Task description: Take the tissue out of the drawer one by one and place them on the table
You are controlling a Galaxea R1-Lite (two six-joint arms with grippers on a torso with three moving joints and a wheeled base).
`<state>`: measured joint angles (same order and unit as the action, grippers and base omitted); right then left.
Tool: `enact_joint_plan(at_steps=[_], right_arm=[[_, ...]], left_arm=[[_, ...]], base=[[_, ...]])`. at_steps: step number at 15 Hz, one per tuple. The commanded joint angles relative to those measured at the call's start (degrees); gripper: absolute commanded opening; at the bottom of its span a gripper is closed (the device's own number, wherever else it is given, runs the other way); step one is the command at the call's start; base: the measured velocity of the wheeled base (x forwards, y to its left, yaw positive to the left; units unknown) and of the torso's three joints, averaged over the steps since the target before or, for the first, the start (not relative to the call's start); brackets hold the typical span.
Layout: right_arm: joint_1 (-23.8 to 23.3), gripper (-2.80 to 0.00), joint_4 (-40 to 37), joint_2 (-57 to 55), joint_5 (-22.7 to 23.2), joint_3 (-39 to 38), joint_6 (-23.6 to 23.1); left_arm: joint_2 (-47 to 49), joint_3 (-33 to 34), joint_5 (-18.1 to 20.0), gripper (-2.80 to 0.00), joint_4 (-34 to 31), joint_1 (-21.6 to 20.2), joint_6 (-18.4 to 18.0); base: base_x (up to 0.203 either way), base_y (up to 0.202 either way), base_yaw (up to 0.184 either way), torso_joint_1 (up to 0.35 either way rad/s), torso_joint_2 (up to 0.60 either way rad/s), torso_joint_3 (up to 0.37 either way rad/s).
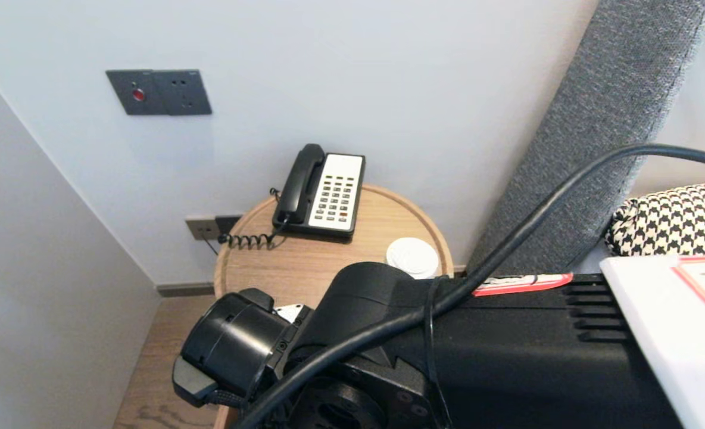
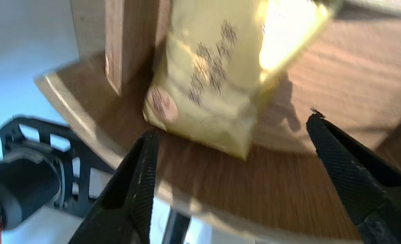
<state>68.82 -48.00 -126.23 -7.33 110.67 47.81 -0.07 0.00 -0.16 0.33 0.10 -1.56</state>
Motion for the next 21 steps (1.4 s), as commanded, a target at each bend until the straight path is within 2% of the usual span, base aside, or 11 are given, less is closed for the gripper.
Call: enact_joint_plan(at_steps=[1,3,21], right_arm=[[0.1,0.0,0.3,-1.1,-0.5,0.0,0.2],[0.4,0.0,2.1,-3.2,-2.8,0.0,0.1],[-0.2,0.0,9.0,-12.3,-4.5,0.0,-2.0]], left_arm=[[0.1,0.0,0.0,-2.8,0.0,0.0,0.0],[0.1,0.0,-0.1,-2.8,0.0,0.0,0.0],[0.1,0.0,0.0,-2.8,0.0,0.0,0.0]], base=[[0.0,0.0,0.0,0.0,0.0,0.0],[0.0,0.0,0.0,0.0,0.0,0.0],[0.0,0.0,0.0,0.0,0.0,0.0]])
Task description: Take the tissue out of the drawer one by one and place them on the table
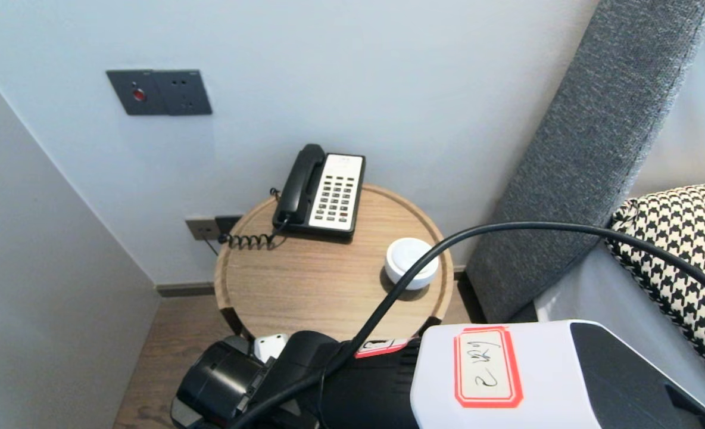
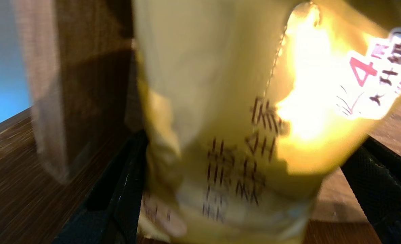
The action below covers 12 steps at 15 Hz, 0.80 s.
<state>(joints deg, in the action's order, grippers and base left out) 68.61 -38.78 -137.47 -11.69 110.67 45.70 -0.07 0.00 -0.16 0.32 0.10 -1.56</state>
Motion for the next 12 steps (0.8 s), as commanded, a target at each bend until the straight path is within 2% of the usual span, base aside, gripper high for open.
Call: enact_joint_plan(at_steps=[1,5,6,12], right_arm=[[0.0,0.0,-0.2,-1.2,-0.4,0.0,0.0],[0.0,0.0,-0.2,-1.7,-0.6,0.0,-0.4],[0.0,-2.8,-0.2,-1.7,-0.7,0.0,-0.4],[0.5,-2.8,-0.9,-0.6,-2.2,-0.1,-0.5]], left_arm=[[0.1,0.0,0.0,-2.8,0.0,0.0,0.0],[0.1,0.0,0.0,-2.8,0.0,0.0,0.0],[0.1,0.0,0.0,-2.8,0.0,0.0,0.0],[0.1,0.0,0.0,-2.8,0.0,0.0,0.0]], base=[[0.0,0.0,0.0,0.0,0.0,0.0],[0.0,0.0,0.0,0.0,0.0,0.0],[0.0,0.0,0.0,0.0,0.0,0.0],[0.0,0.0,0.0,0.0,0.0,0.0]])
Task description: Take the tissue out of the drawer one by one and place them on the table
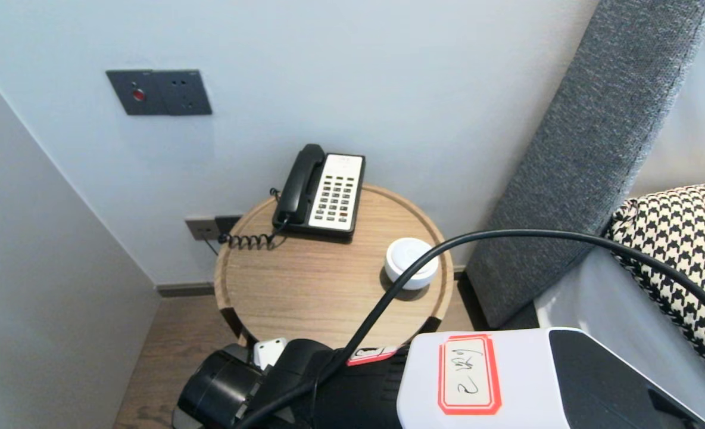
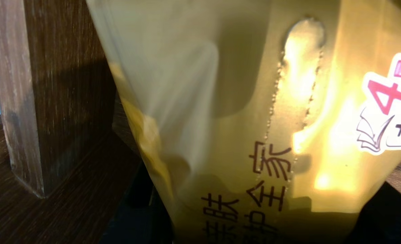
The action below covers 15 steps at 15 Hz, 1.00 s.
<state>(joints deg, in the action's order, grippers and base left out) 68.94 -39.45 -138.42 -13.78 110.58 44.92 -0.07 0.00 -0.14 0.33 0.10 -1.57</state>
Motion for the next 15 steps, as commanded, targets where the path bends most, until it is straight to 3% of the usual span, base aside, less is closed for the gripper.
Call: enact_joint_plan(at_steps=[1,4,7,15], right_arm=[[0.2,-2.8,-0.4,0.8,-0.1,-0.1,0.2],[0.3,-2.8,-2.5,1.6,-0.7,-0.7,-3.3],[0.3,-2.8,-2.0,2.2,-4.1,-4.3,-10.3],[2.5,-2.8,-1.7,6.7,-5.7,-6.8,-23.1]], left_arm=[[0.1,0.0,0.0,-2.8,0.0,0.0,0.0],[0.1,0.0,0.0,-2.8,0.0,0.0,0.0],[0.1,0.0,0.0,-2.8,0.0,0.0,0.0],[0.1,0.0,0.0,-2.8,0.0,0.0,0.0]], base=[[0.0,0.0,0.0,0.0,0.0,0.0],[0.0,0.0,0.0,0.0,0.0,0.0],[0.0,0.0,0.0,0.0,0.0,0.0],[0.0,0.0,0.0,0.0,0.0,0.0]])
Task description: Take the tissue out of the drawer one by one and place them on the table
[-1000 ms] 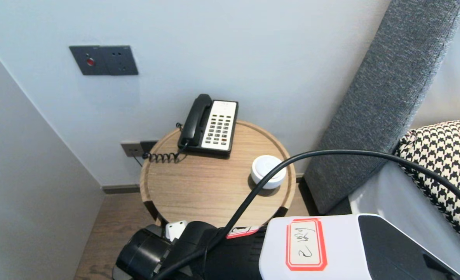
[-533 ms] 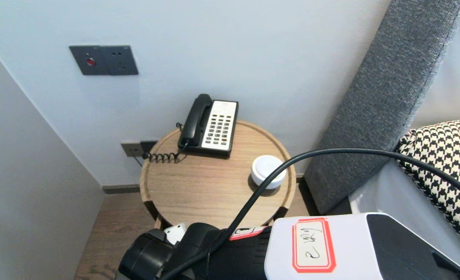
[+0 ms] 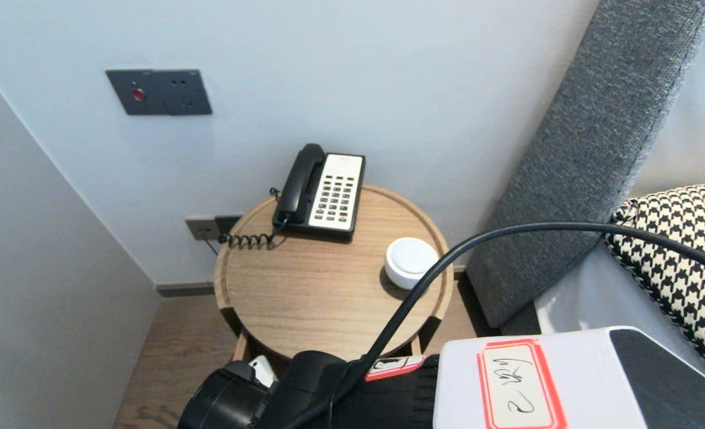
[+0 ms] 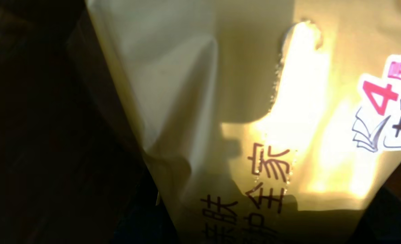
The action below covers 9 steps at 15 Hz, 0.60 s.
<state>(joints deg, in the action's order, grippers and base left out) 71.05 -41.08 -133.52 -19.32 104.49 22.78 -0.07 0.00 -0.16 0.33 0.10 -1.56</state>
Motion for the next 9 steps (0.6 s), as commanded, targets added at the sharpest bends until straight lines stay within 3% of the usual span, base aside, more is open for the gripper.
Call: enact_joint_plan(at_steps=[1,5,9], right_arm=[[0.6,-2.8,0.2,2.8,0.0,-1.8,-2.4],[1.5,-2.8,3.7,6.0,0.3,-6.1,-7.8],[2.7,-2.8,3.7,8.0,0.7,-5.2,-7.9]], left_arm=[[0.1,0.0,0.0,-2.8,0.0,0.0,0.0],[0.1,0.0,0.0,-2.8,0.0,0.0,0.0],[0.1,0.0,0.0,-2.8,0.0,0.0,0.0]], base=[[0.0,0.0,0.0,0.0,0.0,0.0],[0.0,0.0,0.0,0.0,0.0,0.0],[0.0,0.0,0.0,0.0,0.0,0.0]])
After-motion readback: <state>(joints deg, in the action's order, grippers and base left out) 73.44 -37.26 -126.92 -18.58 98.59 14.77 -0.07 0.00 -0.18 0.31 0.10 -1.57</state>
